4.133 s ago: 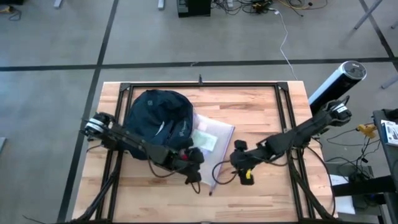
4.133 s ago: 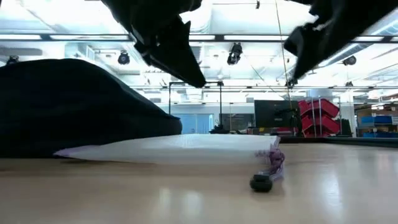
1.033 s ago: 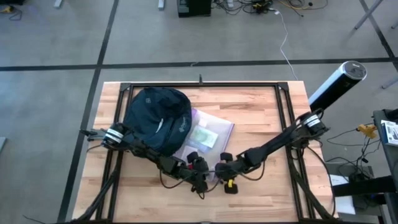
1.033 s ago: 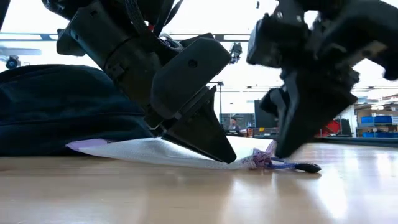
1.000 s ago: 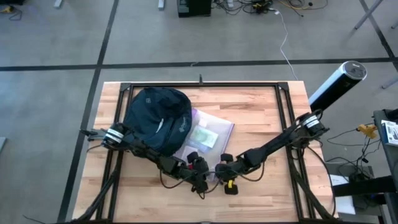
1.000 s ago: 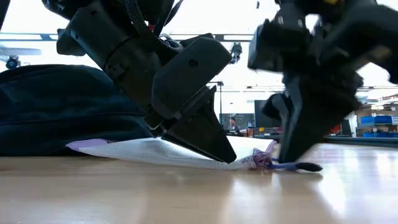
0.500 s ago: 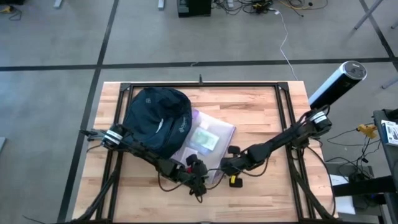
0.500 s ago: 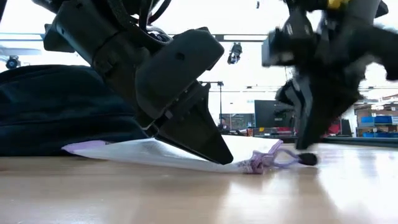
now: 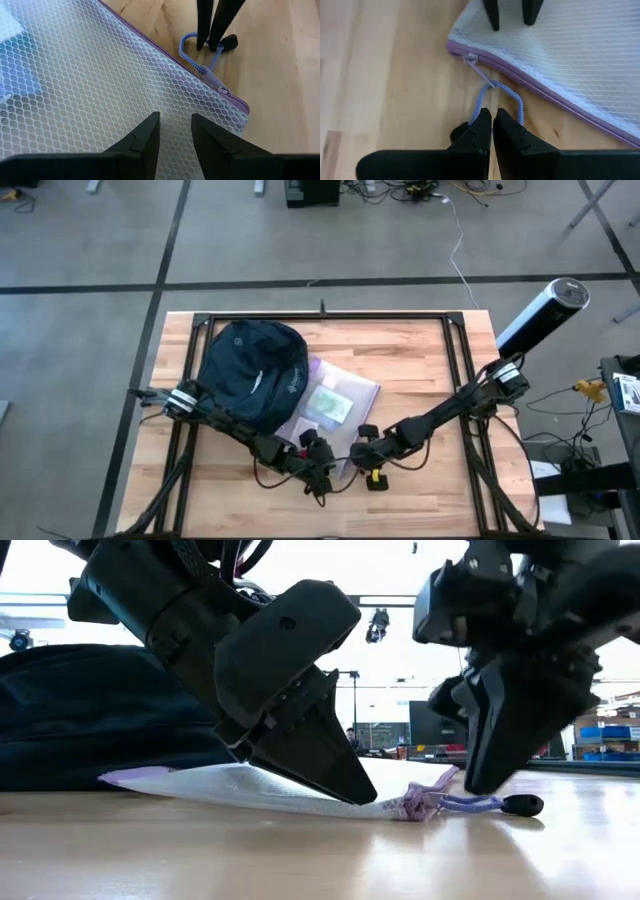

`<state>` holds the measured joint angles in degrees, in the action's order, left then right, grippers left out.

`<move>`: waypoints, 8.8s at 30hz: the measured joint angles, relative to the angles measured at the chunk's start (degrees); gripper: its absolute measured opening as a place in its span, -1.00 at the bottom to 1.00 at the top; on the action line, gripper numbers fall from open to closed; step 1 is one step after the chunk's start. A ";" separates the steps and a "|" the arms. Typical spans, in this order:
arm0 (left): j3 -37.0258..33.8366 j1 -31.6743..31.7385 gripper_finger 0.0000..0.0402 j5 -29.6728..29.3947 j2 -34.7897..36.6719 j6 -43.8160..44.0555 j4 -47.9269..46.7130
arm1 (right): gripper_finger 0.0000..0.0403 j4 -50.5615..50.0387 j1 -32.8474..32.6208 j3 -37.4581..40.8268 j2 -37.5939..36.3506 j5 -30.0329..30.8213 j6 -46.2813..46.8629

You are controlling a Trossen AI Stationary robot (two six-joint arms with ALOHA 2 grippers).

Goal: Unpack backpack
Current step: Open the transparent zip bag, then remove the items from the transparent zip bag

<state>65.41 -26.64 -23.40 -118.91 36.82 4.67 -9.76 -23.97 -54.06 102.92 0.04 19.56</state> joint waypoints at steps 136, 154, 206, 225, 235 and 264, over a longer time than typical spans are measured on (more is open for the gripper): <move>6.22 8.55 -0.08 -13.62 7.61 20.17 -16.07 | -1.00 17.07 10.24 10.44 -10.34 21.55 -13.30; 6.13 3.32 -0.22 -5.00 7.79 28.83 -14.79 | -1.00 24.49 10.30 5.60 -4.25 13.52 -18.57; 8.04 -0.21 0.28 -17.94 6.32 10.92 -8.76 | -1.00 25.73 8.59 8.57 -7.40 12.93 -20.28; 8.05 4.22 0.56 -16.15 4.42 34.23 -24.75 | -1.00 24.29 7.76 8.26 -8.41 10.54 -20.44; 9.64 4.35 -0.15 -14.60 5.88 34.76 -34.65 | -1.00 17.31 7.30 8.26 -13.00 9.83 -18.97; 12.42 7.53 -1.00 -14.20 6.56 19.78 -34.03 | -1.00 5.59 5.08 8.76 -7.70 14.24 5.69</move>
<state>77.84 -19.11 -37.60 -112.36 56.60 -29.36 -4.17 -18.88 -45.30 95.22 14.28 25.24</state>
